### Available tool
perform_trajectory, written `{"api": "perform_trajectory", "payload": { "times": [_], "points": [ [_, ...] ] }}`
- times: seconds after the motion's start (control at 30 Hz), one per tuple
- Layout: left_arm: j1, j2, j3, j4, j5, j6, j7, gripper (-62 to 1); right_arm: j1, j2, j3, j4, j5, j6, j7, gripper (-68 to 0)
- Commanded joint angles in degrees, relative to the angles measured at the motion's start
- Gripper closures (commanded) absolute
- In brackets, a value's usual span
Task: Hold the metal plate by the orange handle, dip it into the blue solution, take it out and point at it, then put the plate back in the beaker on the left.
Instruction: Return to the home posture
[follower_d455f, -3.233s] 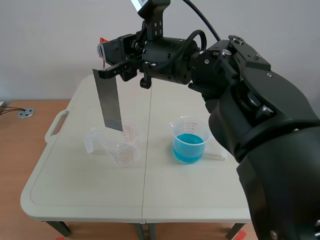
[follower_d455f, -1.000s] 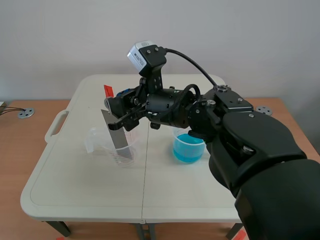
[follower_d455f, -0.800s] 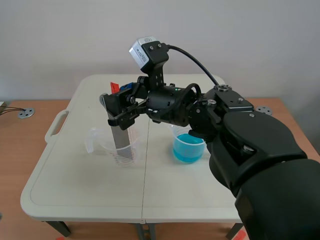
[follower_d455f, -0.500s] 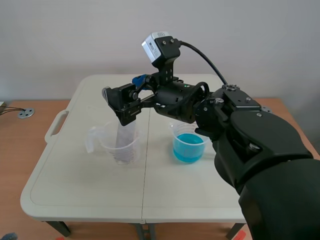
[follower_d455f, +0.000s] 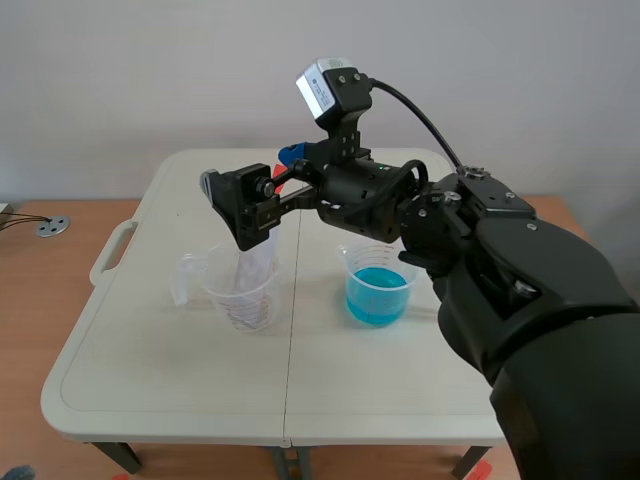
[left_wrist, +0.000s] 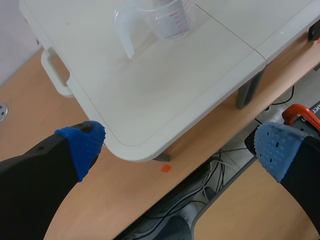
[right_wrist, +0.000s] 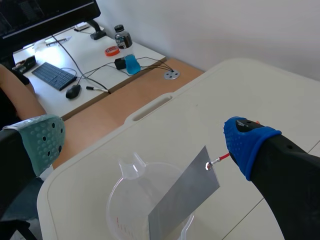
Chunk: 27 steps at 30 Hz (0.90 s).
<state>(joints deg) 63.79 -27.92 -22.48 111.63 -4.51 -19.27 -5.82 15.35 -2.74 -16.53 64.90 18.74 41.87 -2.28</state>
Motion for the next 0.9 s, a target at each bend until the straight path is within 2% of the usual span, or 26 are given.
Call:
{"api": "perform_trajectory", "payload": {
  "times": [0.0, 0.2, 0.3, 0.43, 0.57, 0.87],
  "points": [
    [-0.15, 0.42, -0.04, 0.72, -0.35, 0.09, -0.57, -62.3, 0.50, 1.27, 1.44, 2.73, 1.97, 0.85, -0.26, -66.4],
    [-0.70, 0.42, -0.04, 0.72, -0.46, 0.13, -2.49, -62.3, -4.55, 5.27, 5.05, 10.27, 5.31, 0.85, -3.37, -66.4],
    [-3.98, 0.37, -0.04, 0.83, -1.42, 0.09, -4.74, -62.3, -8.15, 7.50, 6.29, 15.06, 6.80, 0.85, -4.83, -66.4],
    [-10.08, -0.09, -0.04, 1.01, -3.23, 0.07, -4.61, -62.3, -13.57, 10.16, 8.46, 21.49, 9.60, 0.85, -6.84, -66.4],
    [-15.37, -0.94, 0.00, 1.01, -5.25, 0.07, -3.50, -62.3, -19.50, 12.35, 11.02, 27.28, 11.93, 0.85, -8.17, -66.4],
    [-25.92, -1.81, 5.07, 0.92, -5.35, 0.04, 2.27, -62.3, -31.80, 15.47, 17.16, 36.00, 14.80, 0.85, -8.59, -66.4]
  ]
}}
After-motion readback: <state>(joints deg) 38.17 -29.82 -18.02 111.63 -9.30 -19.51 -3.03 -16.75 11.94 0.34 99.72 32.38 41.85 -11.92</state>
